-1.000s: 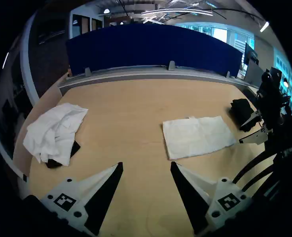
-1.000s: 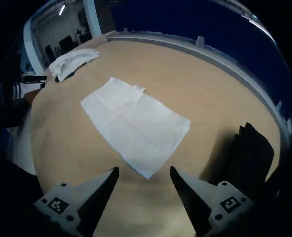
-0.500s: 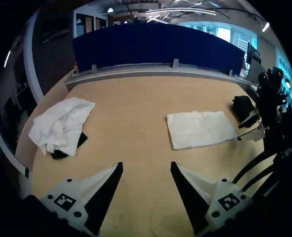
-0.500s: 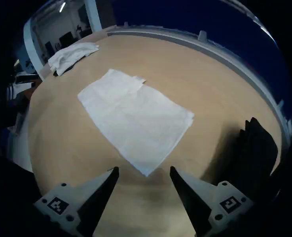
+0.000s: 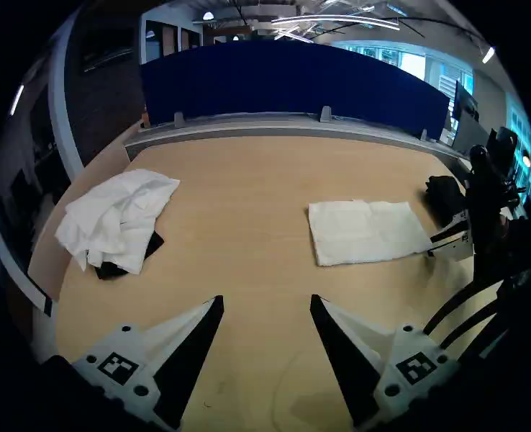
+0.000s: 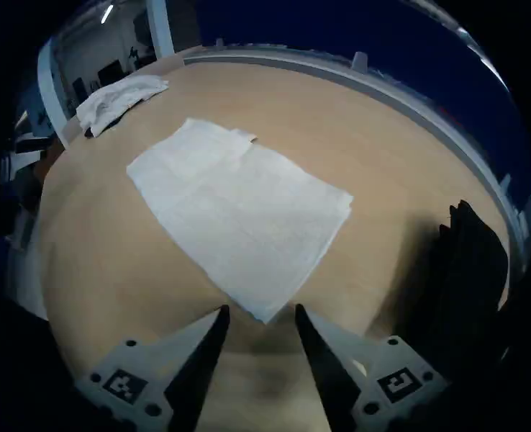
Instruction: Fold towel
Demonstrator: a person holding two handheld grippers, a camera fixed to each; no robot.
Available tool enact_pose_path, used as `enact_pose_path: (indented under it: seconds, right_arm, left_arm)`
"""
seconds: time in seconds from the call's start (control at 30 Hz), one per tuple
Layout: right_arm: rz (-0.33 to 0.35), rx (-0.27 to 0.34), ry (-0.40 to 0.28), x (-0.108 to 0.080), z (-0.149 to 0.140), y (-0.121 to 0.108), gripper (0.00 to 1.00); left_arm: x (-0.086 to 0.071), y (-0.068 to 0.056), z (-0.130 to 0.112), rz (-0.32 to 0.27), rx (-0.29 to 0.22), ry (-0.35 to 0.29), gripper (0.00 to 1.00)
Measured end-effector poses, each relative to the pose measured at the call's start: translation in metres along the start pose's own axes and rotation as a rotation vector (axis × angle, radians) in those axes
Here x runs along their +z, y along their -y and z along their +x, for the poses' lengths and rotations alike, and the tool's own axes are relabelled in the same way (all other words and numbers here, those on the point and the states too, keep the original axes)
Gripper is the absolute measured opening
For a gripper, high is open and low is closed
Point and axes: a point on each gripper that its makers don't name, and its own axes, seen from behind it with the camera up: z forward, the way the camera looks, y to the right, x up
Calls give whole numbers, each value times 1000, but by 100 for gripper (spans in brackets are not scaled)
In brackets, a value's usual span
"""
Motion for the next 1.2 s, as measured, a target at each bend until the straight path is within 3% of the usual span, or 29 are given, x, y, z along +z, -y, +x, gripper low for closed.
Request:
enact_pose_path:
  seconds: [0.1,0.5,0.87,1.2]
  right_arm:
    - [-13,11,-1,2,-2,-2,35]
    - [-25,21,-16,2,-1,-2,7]
    - [-23,38,-44,-7,13,0,3]
    - [-11,19,-98,-32,57,3,3]
  left_arm:
    - [1,0,-1,-1,0,1,89]
    - [2,-3,-1,-13,1,9,89]
    - [4,-2,-3,-19,-4,13,89]
    - [2,-1,-3,-22,-11,12,89]
